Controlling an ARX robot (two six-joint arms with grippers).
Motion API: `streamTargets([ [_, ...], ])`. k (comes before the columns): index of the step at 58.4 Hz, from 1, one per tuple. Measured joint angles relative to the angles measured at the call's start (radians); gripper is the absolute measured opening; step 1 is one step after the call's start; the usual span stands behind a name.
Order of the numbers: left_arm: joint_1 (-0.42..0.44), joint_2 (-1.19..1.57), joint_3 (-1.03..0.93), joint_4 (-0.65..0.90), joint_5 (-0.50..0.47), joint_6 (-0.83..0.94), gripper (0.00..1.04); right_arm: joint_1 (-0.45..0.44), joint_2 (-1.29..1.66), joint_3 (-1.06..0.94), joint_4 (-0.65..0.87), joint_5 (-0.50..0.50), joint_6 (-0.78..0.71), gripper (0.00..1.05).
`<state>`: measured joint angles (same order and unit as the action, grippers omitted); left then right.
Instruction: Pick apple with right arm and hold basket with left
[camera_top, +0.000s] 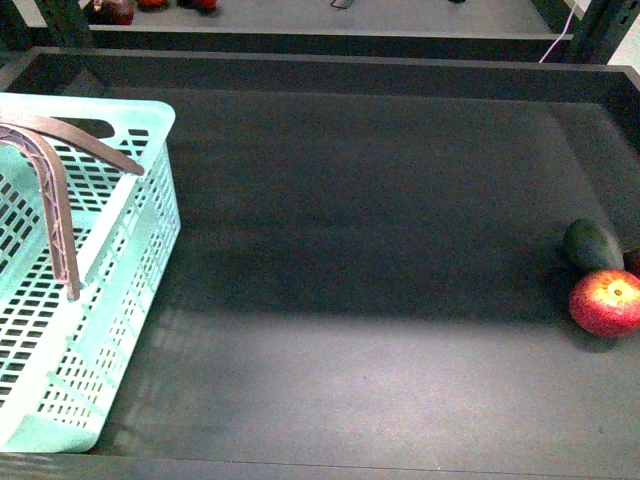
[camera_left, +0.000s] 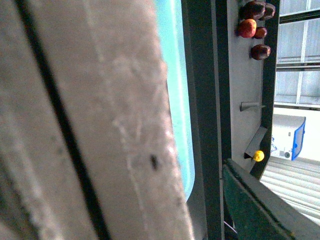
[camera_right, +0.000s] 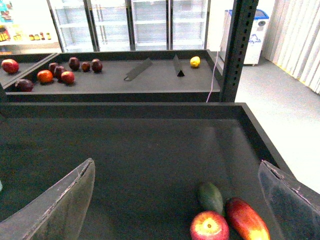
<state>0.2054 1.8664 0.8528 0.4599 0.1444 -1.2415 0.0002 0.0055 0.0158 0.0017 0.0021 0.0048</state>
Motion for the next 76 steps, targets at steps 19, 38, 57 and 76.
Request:
streamTargets([
  [19, -0.018, -0.019, 0.005, -0.037, -0.003, -0.034, 0.29, 0.000, 0.000, 0.000, 0.000, 0.000, 0.000, 0.96],
  [38, -0.131, -0.161, 0.000, -0.121, 0.039, -0.015, 0.29, 0.000, 0.000, 0.000, 0.000, 0.000, 0.000, 0.96],
  [57, -0.412, -0.221, 0.097, -0.212, 0.096, 0.035, 0.28, 0.000, 0.000, 0.000, 0.000, 0.000, 0.000, 0.96],
  [76, -0.669, -0.206, 0.248, -0.266, 0.144, 0.096, 0.28, 0.000, 0.000, 0.000, 0.000, 0.000, 0.000, 0.96],
])
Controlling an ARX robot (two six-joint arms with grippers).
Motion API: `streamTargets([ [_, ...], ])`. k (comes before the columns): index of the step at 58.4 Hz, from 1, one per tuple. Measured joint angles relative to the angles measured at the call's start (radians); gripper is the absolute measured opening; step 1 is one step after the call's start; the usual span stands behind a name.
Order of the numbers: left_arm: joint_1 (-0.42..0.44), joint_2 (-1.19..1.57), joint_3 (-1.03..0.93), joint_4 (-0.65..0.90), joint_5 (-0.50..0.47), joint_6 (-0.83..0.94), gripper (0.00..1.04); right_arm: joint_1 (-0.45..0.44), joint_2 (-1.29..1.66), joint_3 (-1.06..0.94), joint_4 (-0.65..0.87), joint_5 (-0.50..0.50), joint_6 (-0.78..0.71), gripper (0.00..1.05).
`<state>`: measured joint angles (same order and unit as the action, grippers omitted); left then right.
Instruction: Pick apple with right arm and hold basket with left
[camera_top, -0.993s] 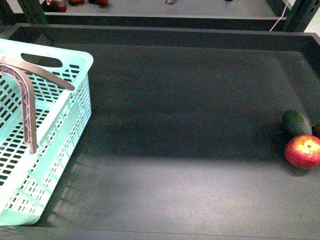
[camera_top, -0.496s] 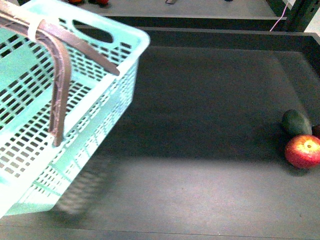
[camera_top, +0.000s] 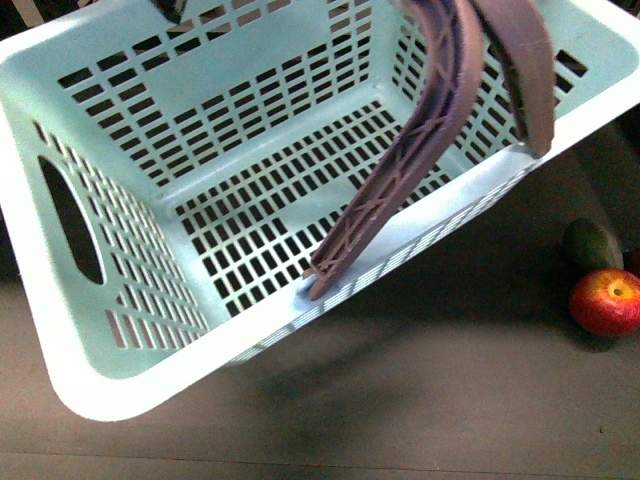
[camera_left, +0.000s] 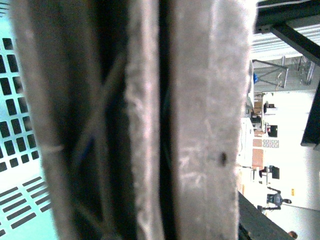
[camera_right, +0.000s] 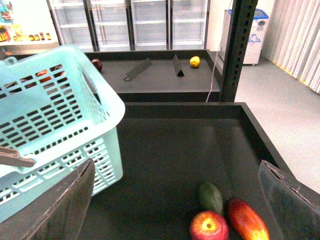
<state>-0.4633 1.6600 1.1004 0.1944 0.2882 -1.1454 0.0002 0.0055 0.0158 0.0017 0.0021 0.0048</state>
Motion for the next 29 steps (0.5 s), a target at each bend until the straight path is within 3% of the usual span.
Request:
streamTargets([
  [9, -0.048, 0.022, 0.029, 0.008, 0.001, 0.034, 0.28, 0.000, 0.000, 0.000, 0.000, 0.000, 0.000, 0.96],
  [29, -0.054, 0.031, 0.029, 0.010, -0.004, 0.046, 0.28, 0.000, 0.000, 0.000, 0.000, 0.000, 0.000, 0.96],
])
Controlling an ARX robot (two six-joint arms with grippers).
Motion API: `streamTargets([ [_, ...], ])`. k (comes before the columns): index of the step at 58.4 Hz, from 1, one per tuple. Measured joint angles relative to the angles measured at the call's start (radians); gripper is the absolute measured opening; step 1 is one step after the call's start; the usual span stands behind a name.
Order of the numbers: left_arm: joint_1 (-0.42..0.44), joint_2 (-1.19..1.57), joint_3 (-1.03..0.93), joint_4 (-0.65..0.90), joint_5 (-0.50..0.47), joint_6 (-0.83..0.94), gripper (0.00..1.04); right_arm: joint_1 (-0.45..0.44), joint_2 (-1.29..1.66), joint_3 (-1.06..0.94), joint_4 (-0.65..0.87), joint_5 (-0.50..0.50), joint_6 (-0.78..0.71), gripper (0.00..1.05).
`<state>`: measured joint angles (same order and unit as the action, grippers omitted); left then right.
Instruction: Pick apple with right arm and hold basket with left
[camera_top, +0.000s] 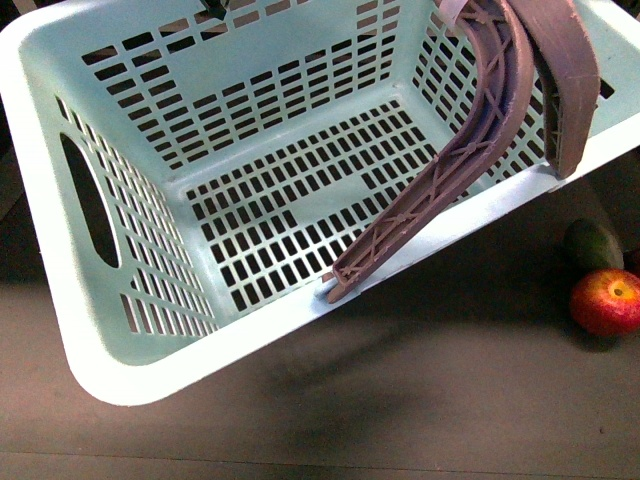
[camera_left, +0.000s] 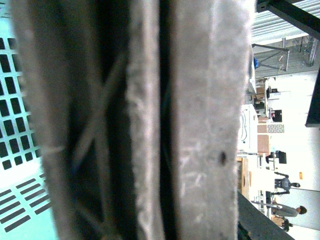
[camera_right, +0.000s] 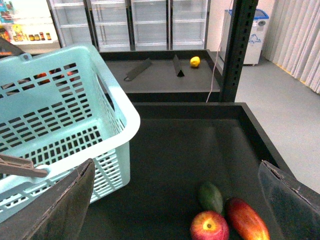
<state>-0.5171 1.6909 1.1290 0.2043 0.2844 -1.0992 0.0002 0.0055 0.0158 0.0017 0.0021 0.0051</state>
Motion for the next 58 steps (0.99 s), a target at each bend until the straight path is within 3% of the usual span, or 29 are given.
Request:
streamTargets([
  [10, 0.000, 0.000, 0.000, 0.000, 0.001, 0.001, 0.28, 0.000, 0.000, 0.000, 0.000, 0.000, 0.000, 0.96],
  [18, 0.000, 0.000, 0.000, 0.000, 0.003, 0.001, 0.28, 0.056, 0.213, 0.126, -0.321, 0.341, 0.117, 0.96],
  [25, 0.000, 0.000, 0.000, 0.000, 0.004, 0.003, 0.28, -0.006, 0.338, 0.130, -0.338, 0.359, 0.138, 0.96],
  [38, 0.000, 0.000, 0.000, 0.001, 0.003, 0.003, 0.28, -0.150, 0.645, 0.105, 0.015, 0.196, 0.037, 0.96],
  [47, 0.000, 0.000, 0.000, 0.001, 0.001, 0.004, 0.28, -0.220, 1.073, 0.124, 0.388, 0.077, -0.067, 0.96],
  [51, 0.000, 0.000, 0.000, 0.001, 0.002, 0.003, 0.28, -0.248, 1.401, 0.198, 0.612, 0.003, -0.147, 0.96],
  [58, 0.000, 0.000, 0.000, 0.001, 0.004, 0.003, 0.28, -0.263, 1.728, 0.328, 0.716, -0.011, -0.241, 0.96],
])
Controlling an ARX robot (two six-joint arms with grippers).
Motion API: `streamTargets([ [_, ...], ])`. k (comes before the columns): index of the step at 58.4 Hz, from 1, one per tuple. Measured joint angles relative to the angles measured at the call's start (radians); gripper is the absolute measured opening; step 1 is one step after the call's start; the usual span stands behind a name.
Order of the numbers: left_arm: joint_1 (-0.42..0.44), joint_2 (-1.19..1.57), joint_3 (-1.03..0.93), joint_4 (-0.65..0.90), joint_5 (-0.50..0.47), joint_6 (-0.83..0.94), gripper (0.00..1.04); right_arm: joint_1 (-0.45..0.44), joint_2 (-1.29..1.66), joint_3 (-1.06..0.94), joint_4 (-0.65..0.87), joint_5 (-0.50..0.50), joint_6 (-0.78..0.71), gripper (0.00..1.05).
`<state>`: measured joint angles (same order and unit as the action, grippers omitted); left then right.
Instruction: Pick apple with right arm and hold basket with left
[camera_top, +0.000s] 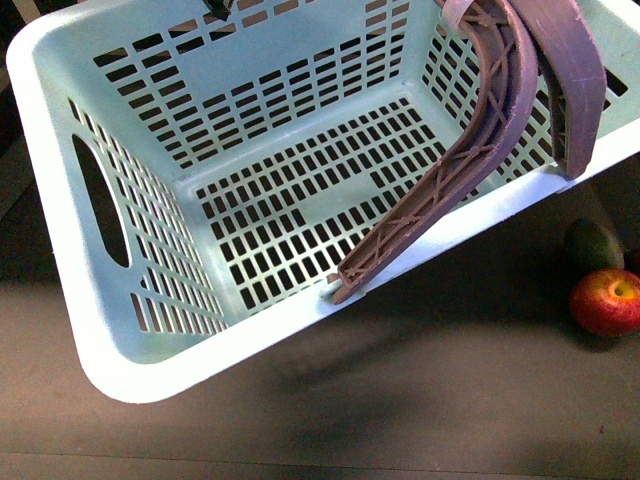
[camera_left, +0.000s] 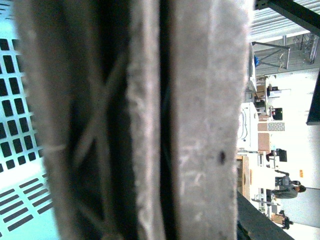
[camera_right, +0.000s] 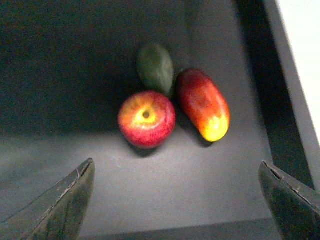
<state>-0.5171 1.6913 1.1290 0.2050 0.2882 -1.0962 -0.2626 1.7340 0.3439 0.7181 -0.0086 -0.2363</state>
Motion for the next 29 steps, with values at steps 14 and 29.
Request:
streamTargets([
  [14, 0.000, 0.000, 0.000, 0.000, 0.000, 0.000, 0.28, 0.007, 0.415, 0.230, -0.055, 0.024, -0.031, 0.96],
  [29, 0.000, 0.000, 0.000, 0.000, -0.001, 0.000, 0.28, 0.033, 0.526, 0.408, -0.134, 0.046, -0.049, 0.96],
])
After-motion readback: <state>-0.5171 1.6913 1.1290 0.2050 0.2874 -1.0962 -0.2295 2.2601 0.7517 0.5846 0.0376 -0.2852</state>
